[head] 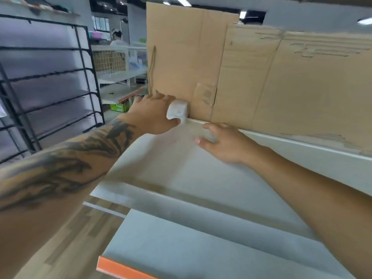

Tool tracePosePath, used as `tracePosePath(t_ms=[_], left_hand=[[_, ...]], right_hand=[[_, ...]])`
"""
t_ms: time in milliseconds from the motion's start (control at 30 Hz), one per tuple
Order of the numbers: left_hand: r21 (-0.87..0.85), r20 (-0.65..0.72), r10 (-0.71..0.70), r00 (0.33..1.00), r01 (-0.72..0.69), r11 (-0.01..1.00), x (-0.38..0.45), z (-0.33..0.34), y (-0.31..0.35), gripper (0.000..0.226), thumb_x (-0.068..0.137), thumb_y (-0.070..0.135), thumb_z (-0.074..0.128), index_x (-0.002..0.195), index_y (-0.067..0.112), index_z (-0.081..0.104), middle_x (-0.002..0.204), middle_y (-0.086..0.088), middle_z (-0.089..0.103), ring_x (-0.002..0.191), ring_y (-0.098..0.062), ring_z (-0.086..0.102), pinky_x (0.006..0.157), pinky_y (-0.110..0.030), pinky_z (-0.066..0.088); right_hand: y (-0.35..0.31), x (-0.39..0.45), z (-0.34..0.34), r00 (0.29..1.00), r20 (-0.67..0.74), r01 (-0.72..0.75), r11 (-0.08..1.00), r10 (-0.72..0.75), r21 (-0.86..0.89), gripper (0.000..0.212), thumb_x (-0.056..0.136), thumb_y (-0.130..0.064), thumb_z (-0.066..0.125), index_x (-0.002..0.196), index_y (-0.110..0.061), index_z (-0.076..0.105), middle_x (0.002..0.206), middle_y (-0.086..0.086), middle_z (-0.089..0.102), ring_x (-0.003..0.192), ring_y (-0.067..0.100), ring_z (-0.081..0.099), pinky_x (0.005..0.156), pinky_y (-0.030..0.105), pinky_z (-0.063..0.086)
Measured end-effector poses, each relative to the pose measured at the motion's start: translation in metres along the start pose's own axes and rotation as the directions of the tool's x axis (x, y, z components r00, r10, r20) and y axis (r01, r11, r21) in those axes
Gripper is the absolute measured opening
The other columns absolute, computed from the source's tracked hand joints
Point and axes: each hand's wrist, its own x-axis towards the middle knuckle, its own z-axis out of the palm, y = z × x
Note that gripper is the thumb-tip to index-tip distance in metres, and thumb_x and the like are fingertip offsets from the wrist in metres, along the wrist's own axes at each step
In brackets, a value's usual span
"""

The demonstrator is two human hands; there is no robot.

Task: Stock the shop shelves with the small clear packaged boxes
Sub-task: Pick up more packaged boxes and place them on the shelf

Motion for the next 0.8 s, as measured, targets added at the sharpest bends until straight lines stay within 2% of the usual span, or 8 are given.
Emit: tracePosePath(t_ms=[200, 333, 433, 533, 633, 733, 800], left_hand=[[-0.021, 0.049, 0.102, 0.994, -0.101, 0.995, 0.036, 0.027, -0.019, 0.082, 0.088, 0.07, 0.053, 0.158, 0.048, 0.018, 0.167, 0.012, 0.023, 0.154, -0.027, 0.019, 0.122, -0.059, 0.018], [-0.053, 0.027, 0.084, 0.996, -0.082, 0.995, 0.039, 0.033, -0.023, 0.077, 0.09, 0.07, 0.052, 0.158, 0.045, 0.024, 0.165, 0.01, 0.029, 0.151, -0.03, 0.026, 0.121, -0.057, 0.021], [-0.143, 0.016, 0.093, 0.995, -0.09, 0.986, 0.037, 0.031, -0.021, 0.081, 0.084, 0.074, 0.05, 0.154, 0.036, 0.037, 0.154, 0.002, 0.041, 0.143, -0.03, 0.038, 0.116, -0.054, 0.033], [-0.253, -0.002, 0.139, 0.99, -0.135, 0.958, 0.036, 0.029, -0.021, 0.068, 0.086, 0.062, 0.063, 0.146, 0.033, 0.048, 0.14, 0.0, 0.051, 0.13, -0.022, 0.048, 0.11, -0.039, 0.04], [-0.333, -0.032, 0.18, 0.983, -0.181, 0.926, 0.034, 0.026, -0.018, 0.065, 0.077, 0.063, 0.07, 0.136, 0.041, 0.056, 0.127, 0.003, 0.057, 0.118, -0.018, 0.053, 0.105, -0.035, 0.044], [-0.448, -0.08, 0.214, 0.974, -0.227, 0.865, 0.027, 0.016, -0.01, 0.061, 0.078, 0.04, 0.087, 0.132, 0.036, 0.06, 0.116, 0.001, 0.059, 0.103, -0.013, 0.058, 0.09, -0.023, 0.045], [-0.501, -0.083, 0.253, 0.964, -0.26, 0.825, 0.017, 0.008, 0.0, 0.065, 0.076, 0.032, 0.091, 0.132, 0.033, 0.059, 0.112, 0.0, 0.06, 0.1, -0.014, 0.061, 0.085, -0.022, 0.046]], right_hand=[[0.006, 0.002, 0.008, 0.999, -0.04, -0.008, 0.998, 0.011, 0.07, 0.071, 0.095, -0.073, 0.041, 0.155, -0.034, 0.035, 0.163, -0.004, 0.033, 0.15, 0.021, 0.028, 0.121, 0.04, 0.025], [0.007, 0.007, 0.009, 1.0, -0.02, 0.005, 0.999, -0.004, 0.037, 0.071, 0.095, -0.075, 0.036, 0.153, -0.035, 0.037, 0.162, -0.006, 0.033, 0.15, 0.021, 0.027, 0.12, 0.04, 0.022], [0.008, 0.01, 0.011, 1.0, -0.021, 0.018, 0.999, -0.017, 0.031, 0.07, 0.094, -0.076, 0.034, 0.151, -0.036, 0.038, 0.161, -0.008, 0.034, 0.149, 0.022, 0.028, 0.118, 0.041, 0.022], [0.008, 0.011, 0.01, 0.999, -0.027, 0.032, 0.998, -0.03, 0.056, 0.071, 0.093, -0.076, 0.036, 0.151, -0.036, 0.037, 0.16, -0.008, 0.035, 0.149, 0.022, 0.029, 0.119, 0.042, 0.024], [0.008, 0.01, 0.009, 0.998, -0.05, 0.047, 0.997, -0.044, 0.063, 0.071, 0.092, -0.075, 0.041, 0.151, -0.035, 0.038, 0.157, -0.005, 0.04, 0.146, 0.023, 0.034, 0.117, 0.045, 0.029], [0.011, 0.009, 0.007, 0.992, -0.105, 0.078, 0.987, -0.064, 0.14, 0.071, 0.09, -0.071, 0.052, 0.149, -0.034, 0.038, 0.15, -0.002, 0.046, 0.14, 0.025, 0.041, 0.111, 0.048, 0.039], [0.014, 0.009, 0.005, 0.98, -0.184, 0.114, 0.967, -0.073, 0.226, 0.073, 0.085, -0.065, 0.064, 0.145, -0.034, 0.036, 0.147, -0.002, 0.05, 0.137, 0.022, 0.046, 0.107, 0.046, 0.044]])
